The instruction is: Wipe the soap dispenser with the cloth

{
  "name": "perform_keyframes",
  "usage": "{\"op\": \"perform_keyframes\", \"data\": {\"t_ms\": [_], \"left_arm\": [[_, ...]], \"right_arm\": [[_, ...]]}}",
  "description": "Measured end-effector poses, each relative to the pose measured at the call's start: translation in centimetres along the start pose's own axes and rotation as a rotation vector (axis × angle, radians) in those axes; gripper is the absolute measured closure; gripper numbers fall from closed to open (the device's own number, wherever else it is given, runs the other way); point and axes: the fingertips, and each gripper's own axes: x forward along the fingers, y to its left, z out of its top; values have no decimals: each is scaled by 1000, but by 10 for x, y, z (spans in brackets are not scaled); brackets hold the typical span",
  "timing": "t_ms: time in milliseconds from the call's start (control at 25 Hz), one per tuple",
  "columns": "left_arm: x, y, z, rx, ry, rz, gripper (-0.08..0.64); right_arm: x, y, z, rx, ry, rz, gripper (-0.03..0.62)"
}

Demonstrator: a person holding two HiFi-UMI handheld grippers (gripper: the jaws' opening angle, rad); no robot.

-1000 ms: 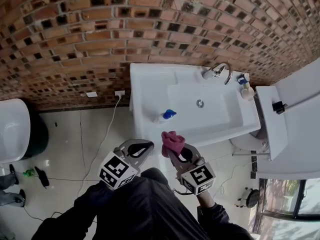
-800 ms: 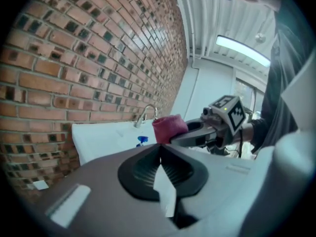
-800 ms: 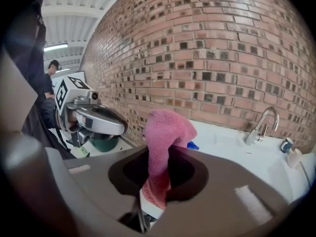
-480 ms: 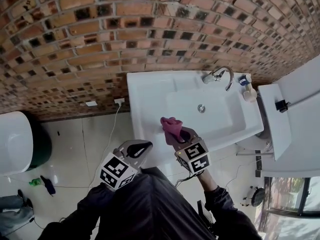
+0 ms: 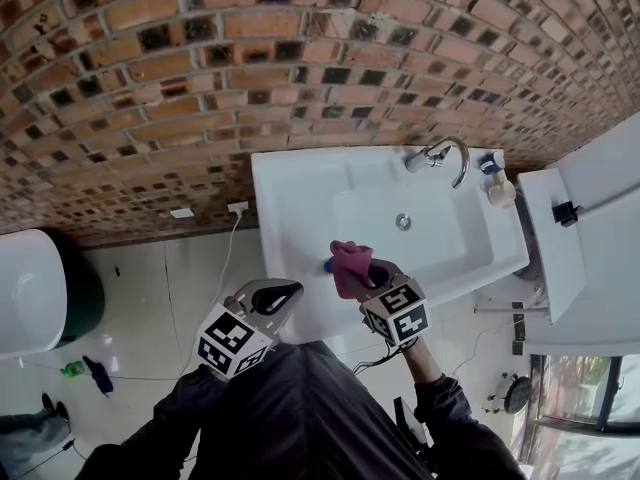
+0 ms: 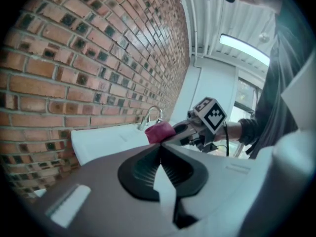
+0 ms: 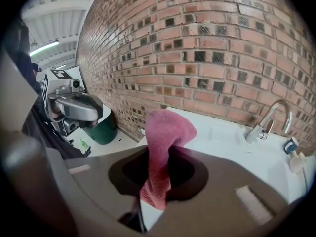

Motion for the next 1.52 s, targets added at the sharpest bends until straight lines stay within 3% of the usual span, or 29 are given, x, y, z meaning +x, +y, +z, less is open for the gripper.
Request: {"op": "perform_keyframes", "data": {"t_ms": [200,360,480,640,1080,1360,1520], "left_arm": [[4,4,-2,3,24,-8,560],[4,8,-2,10,47,-12,560],[2,10,-4,18,71,-12,560],[1,13,-5,28,105,-12,560],[-1,7,-12,79,171,-31,560],[-3,6,-16,85,191,-32,560],[1,5,-17,89,204,-35,560]], "right_arm": [[-2,-9,-8,48,-23,-32,525],[-19,6,11,-70,-209,-46,525],[-22,25,-9,-98,-260,-14,525],[-5,39,-42,-44,-240,26,525],[59,38,-80,28,-163,86,525],[86,38,-113,96,-71,132,525],[101,40,-127,167,34,166,524]]}}
